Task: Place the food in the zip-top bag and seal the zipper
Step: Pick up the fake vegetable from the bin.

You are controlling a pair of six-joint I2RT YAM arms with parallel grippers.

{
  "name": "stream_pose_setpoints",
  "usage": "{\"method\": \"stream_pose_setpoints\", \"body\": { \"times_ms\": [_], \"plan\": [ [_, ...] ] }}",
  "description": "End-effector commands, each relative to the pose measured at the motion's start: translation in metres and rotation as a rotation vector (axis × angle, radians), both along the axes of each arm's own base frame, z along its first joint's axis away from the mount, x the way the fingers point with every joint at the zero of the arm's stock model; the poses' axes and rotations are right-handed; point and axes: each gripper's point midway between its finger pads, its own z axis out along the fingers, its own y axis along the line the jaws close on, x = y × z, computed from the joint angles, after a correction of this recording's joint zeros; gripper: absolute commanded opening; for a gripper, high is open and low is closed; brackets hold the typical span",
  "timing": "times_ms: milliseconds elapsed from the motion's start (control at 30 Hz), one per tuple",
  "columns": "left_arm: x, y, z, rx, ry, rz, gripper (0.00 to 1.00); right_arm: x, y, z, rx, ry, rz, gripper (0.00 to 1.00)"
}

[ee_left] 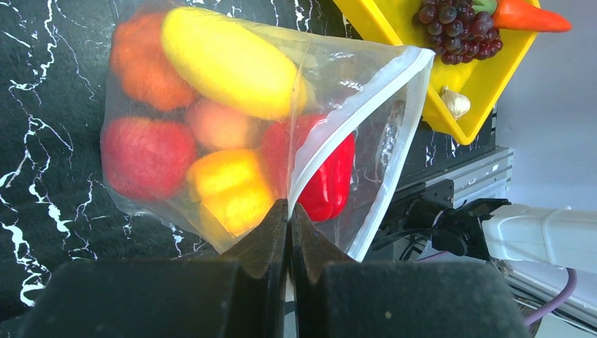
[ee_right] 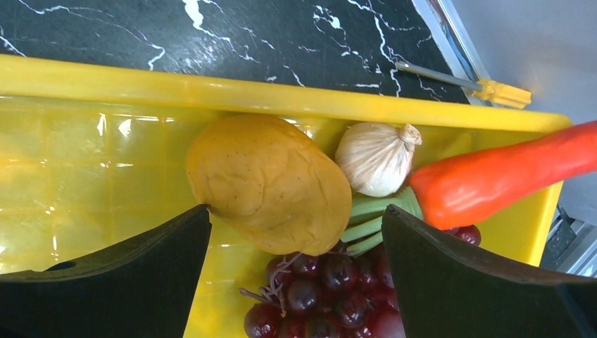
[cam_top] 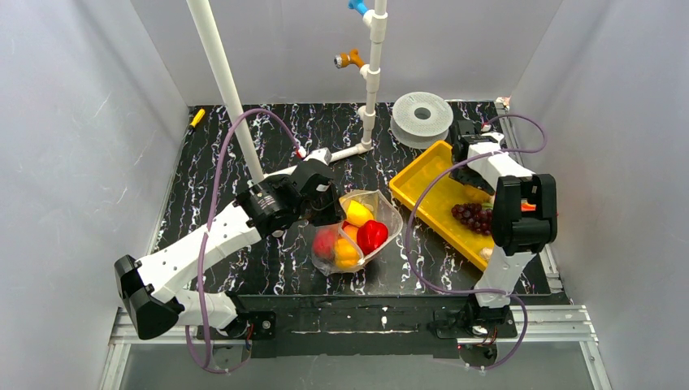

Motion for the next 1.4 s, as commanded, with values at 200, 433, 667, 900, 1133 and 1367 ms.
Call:
{"method": "stream_pose_setpoints", "body": {
  "times_ms": [200,433,667,900,1133,1367],
  "plan": [
    [-0.002,0.002,0.006,0.000,0.008,-0.005,0.00,0.011,-0.013,-0.008,-0.007,0.041,-0.018,0.97],
    [-0.002,0.001,0.004,0.001,0.015,-0.003,0.00,0.007,-0.007,-0.013,0.036,0.061,-0.020,0.97],
    [-0.001,0.001,0.003,0.003,0.014,-0.002,0.00,0.005,-0.004,-0.011,0.063,0.036,-0.012,0.79],
    [-0.003,0.005,0.003,0.005,0.010,-0.001,0.00,0.015,-0.002,0.015,0.064,-0.038,0.020,0.48],
    [-0.003,0.004,0.004,0.004,0.009,0.000,0.00,0.017,0.018,0.049,0.100,-0.168,0.122,0.20],
    [-0.002,0.002,0.003,0.003,0.010,-0.002,0.00,0.012,0.063,0.078,0.197,-0.259,0.308,0.09]
  ]
}}
